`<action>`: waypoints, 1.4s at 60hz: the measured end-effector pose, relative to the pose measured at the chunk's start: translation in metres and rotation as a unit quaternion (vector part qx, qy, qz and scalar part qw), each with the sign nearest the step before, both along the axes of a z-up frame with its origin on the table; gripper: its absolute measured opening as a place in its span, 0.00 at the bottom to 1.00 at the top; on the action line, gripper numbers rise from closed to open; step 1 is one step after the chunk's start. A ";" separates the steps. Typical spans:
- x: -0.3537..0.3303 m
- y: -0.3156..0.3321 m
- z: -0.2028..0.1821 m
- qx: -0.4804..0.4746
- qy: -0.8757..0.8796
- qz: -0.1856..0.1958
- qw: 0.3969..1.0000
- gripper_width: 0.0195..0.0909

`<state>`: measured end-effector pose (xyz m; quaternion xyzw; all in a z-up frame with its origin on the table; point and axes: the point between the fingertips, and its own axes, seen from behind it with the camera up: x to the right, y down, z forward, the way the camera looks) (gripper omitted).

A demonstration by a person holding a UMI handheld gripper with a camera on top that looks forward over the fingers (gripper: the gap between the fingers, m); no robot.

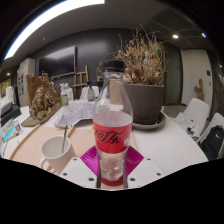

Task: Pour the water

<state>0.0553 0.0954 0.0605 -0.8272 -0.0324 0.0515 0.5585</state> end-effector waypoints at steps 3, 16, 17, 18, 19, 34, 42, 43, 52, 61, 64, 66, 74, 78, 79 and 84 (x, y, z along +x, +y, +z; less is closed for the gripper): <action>0.000 -0.001 0.001 0.001 0.000 -0.001 1.000 0.21; 0.008 -0.017 0.000 -0.036 -0.011 -0.025 0.999 0.87; 0.009 -0.020 0.001 -0.039 -0.012 -0.027 0.999 0.92; 0.010 -0.021 0.002 -0.042 -0.014 -0.030 0.999 0.95; 0.009 -0.026 0.005 -0.045 -0.014 -0.032 0.998 0.93; -0.020 -0.116 0.068 -0.060 -0.009 -0.062 0.996 0.92; -0.053 -0.184 0.106 -0.061 -0.007 -0.068 0.996 0.93; -0.057 -0.192 0.110 -0.061 -0.009 -0.069 0.996 0.93; -0.098 -0.262 0.132 -0.073 -0.014 -0.077 0.994 0.92; -0.127 -0.306 0.142 -0.081 -0.027 -0.079 0.993 0.92; -0.134 -0.314 0.145 -0.079 -0.030 -0.080 0.993 0.92; -0.137 -0.319 0.146 -0.078 -0.032 -0.082 0.993 0.93; -0.146 -0.333 0.145 -0.085 -0.039 -0.085 0.992 0.93; -0.143 -0.336 0.146 -0.081 -0.060 -0.090 0.991 0.93; -0.142 -0.337 0.146 -0.082 -0.066 -0.091 0.990 0.93; -0.148 -0.338 0.149 -0.082 -0.074 -0.088 0.990 0.93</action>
